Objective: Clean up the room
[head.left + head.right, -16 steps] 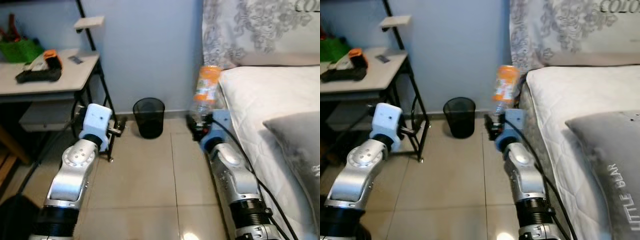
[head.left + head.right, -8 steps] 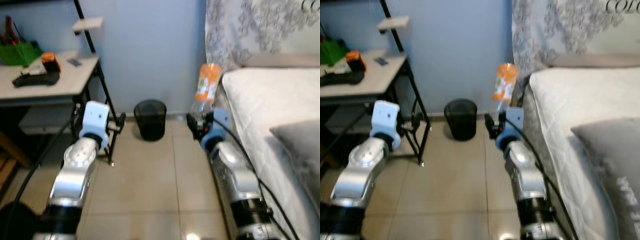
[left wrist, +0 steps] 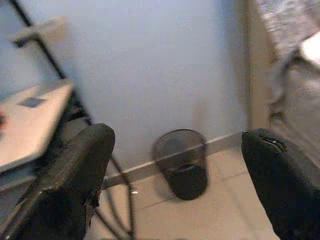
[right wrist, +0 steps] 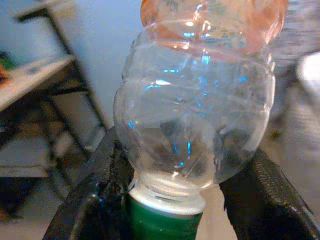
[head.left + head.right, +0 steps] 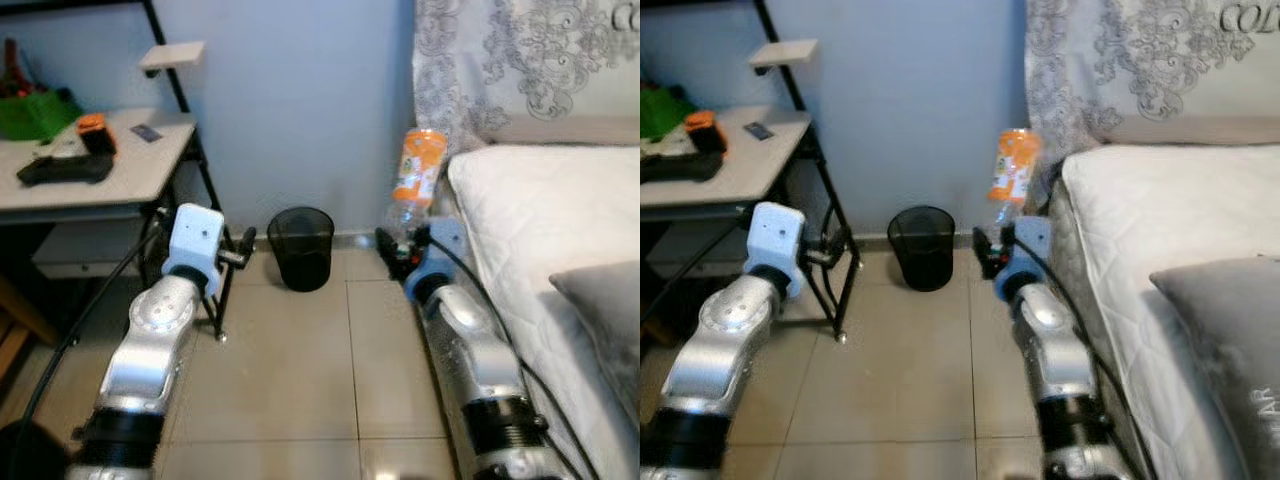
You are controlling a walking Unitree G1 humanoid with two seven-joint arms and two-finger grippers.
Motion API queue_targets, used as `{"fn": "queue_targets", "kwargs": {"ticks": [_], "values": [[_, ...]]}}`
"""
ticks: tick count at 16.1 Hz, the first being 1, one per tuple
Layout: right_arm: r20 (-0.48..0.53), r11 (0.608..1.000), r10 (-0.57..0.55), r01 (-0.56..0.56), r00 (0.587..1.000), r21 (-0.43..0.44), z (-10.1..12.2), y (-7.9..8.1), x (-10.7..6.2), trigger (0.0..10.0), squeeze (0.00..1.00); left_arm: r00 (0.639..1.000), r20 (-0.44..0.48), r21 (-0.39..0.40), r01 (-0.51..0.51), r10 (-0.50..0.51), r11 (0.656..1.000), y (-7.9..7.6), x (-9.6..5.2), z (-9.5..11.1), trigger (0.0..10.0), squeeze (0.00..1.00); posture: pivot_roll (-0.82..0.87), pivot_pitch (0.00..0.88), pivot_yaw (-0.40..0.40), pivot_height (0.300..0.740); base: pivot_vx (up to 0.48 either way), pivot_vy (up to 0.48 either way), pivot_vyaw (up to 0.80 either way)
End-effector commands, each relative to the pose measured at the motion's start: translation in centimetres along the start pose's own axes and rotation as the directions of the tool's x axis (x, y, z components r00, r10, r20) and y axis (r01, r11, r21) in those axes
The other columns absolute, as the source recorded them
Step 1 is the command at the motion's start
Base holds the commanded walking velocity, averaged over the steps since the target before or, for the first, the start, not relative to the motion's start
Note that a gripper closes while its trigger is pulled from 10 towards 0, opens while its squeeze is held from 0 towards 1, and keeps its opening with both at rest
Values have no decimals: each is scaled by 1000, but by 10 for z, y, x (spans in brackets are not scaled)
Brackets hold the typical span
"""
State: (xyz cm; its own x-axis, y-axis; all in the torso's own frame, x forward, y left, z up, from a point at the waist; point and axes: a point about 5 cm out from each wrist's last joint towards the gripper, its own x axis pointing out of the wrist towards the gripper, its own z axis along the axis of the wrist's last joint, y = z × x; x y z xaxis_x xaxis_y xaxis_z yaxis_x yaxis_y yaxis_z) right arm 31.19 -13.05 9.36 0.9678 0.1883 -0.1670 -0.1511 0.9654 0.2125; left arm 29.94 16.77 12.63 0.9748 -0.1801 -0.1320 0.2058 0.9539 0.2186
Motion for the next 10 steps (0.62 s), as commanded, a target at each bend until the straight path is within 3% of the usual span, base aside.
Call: {"fn": "queue_targets", "kwargs": {"ticks": [1,10], "values": [[13,1000,11,-11,1000,4,4,6,2,10000,0,1000,-2,10,-16,16,1000,9,-1,1,10000,345,-40,0,78,740,349,0,0],[9,1000,9,-9,1000,4,3,6,3,10000,0,1000,-7,10,-7,7,1000,9,-1,0,10000,345,-38,0,78,740,359,0,0]]}}
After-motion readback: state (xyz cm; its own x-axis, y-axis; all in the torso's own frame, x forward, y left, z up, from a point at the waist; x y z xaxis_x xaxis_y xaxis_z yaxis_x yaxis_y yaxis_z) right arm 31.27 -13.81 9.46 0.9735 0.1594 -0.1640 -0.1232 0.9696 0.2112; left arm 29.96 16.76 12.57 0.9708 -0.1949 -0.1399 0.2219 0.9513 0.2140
